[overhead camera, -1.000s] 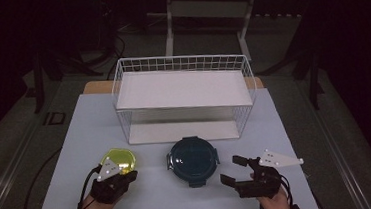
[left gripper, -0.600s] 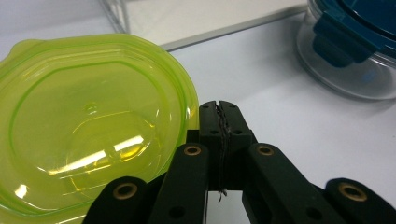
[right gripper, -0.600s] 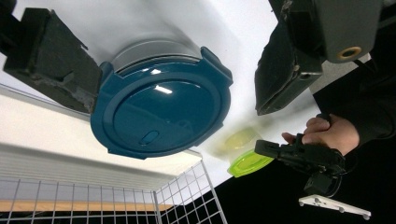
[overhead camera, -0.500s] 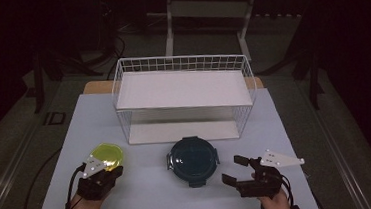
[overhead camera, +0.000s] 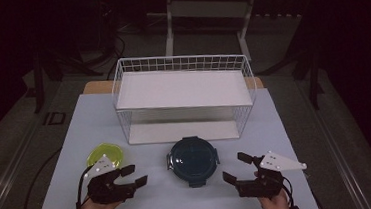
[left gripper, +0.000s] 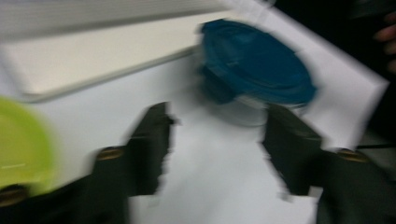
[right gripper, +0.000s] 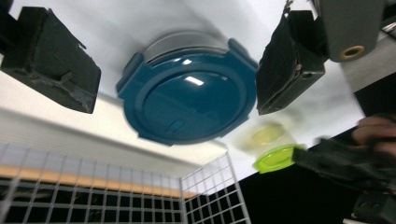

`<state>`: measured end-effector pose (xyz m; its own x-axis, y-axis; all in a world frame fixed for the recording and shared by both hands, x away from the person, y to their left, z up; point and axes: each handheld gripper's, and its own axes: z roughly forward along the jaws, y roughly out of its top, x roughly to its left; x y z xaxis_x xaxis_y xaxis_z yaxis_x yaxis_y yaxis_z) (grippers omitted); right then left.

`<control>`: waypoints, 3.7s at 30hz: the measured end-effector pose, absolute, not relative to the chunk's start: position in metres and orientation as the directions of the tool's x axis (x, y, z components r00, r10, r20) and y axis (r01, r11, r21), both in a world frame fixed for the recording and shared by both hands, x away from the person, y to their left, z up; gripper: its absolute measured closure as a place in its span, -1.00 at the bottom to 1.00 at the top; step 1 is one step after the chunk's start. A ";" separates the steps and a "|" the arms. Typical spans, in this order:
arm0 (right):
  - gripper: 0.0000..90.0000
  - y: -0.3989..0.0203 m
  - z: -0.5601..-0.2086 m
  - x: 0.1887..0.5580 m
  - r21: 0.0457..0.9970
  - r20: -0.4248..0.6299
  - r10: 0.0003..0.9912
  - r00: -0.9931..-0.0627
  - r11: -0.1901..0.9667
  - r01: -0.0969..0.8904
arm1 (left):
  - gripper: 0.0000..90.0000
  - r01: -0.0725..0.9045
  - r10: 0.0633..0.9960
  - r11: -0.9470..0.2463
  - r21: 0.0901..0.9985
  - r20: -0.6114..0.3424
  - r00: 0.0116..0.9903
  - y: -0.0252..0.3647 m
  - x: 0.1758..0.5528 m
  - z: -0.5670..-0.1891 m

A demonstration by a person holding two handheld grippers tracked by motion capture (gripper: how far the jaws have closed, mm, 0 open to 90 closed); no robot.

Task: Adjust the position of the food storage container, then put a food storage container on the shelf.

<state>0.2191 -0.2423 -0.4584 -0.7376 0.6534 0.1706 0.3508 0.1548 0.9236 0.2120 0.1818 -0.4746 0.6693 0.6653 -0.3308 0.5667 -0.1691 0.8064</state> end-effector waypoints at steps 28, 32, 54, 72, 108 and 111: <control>-0.76 -0.244 -0.448 0.240 0.894 0.180 0.712 -0.678 0.169 0.415 | -0.99 0.735 0.581 -0.111 0.669 -0.556 0.594 0.132 0.298 -0.476; -0.75 -0.239 -0.447 0.242 0.888 0.184 0.701 -0.689 0.182 0.422 | -0.90 0.813 0.577 -0.096 0.574 -0.634 0.515 0.130 0.308 -0.490; -0.62 -0.233 -0.451 0.241 0.869 0.212 0.677 -0.705 0.199 0.453 | 0.03 0.954 0.484 -0.009 0.299 -0.834 0.266 0.130 0.322 -0.530; -0.37 -0.252 -0.476 0.270 0.735 0.441 0.676 -0.591 0.106 0.670 | 0.20 0.875 0.480 -0.122 0.468 -0.744 0.464 0.124 0.314 -0.514; 0.22 -0.241 -0.509 0.287 0.598 0.656 0.509 -0.557 0.099 0.795 | 0.24 0.812 0.422 -0.146 0.566 -0.706 0.568 0.131 0.296 -0.520; 0.23 -0.239 -0.505 0.285 0.600 0.648 0.521 -0.555 0.099 0.794 | 0.24 0.818 0.425 -0.141 0.558 -0.712 0.559 0.132 0.294 -0.520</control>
